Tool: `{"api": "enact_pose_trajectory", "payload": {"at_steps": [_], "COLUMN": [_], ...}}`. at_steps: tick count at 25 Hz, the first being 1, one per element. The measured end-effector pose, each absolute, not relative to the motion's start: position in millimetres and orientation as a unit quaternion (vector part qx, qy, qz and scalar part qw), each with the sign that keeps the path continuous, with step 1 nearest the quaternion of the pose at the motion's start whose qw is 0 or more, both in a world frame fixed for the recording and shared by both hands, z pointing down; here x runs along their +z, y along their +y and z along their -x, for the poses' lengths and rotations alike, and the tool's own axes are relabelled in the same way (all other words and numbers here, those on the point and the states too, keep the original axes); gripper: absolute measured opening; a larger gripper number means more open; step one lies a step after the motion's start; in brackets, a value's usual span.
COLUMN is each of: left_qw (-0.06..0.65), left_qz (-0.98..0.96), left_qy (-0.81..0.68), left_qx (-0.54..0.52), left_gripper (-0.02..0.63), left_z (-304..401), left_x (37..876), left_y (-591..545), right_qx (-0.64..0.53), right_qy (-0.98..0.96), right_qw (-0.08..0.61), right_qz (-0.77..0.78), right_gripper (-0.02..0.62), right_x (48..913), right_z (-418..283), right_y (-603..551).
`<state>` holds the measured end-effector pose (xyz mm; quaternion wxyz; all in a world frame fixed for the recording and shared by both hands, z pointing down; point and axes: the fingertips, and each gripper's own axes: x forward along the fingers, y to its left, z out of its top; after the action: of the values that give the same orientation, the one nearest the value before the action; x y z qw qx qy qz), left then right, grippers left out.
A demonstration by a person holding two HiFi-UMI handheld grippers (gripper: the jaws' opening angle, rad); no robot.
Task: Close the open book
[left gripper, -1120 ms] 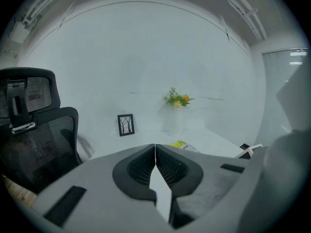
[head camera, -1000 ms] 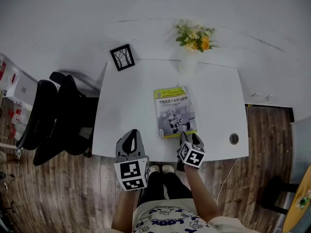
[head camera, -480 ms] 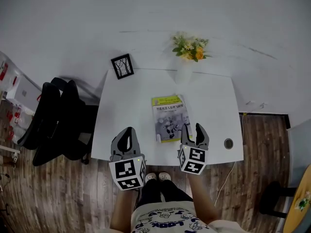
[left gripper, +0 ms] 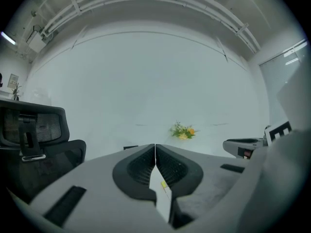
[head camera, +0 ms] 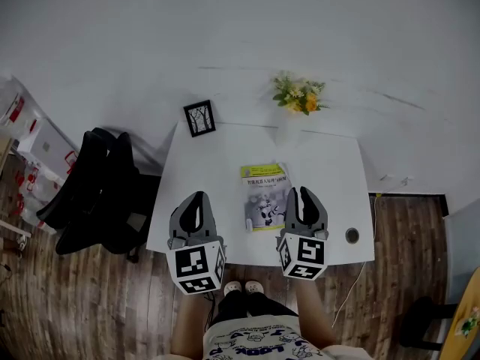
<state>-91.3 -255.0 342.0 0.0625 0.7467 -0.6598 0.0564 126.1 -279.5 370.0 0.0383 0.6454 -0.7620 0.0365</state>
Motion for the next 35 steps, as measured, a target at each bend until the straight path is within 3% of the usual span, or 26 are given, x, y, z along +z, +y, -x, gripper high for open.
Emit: {"api": "enact_pose_trajectory", "payload": {"at_steps": [15,35], "left_qw": [0.035,0.031], "left_qz": [-0.745,-0.748], "left_qy": [-0.666,-0.662], "left_qx": [0.036,0.028], "left_gripper": [0.025,0.025], "left_z": [97,93], "left_x": [311,302], "left_y": [-251,-251], "right_qx": [-0.006,-0.009], "right_qy": [-0.774,-0.785], "right_qw": [0.015,0.006], "right_qz": [-0.632,-0.619], "right_gripper": [0.040,0.028], "right_x": [326,313], "right_z": [-118,-113], "right_y": [-276,-274]}}
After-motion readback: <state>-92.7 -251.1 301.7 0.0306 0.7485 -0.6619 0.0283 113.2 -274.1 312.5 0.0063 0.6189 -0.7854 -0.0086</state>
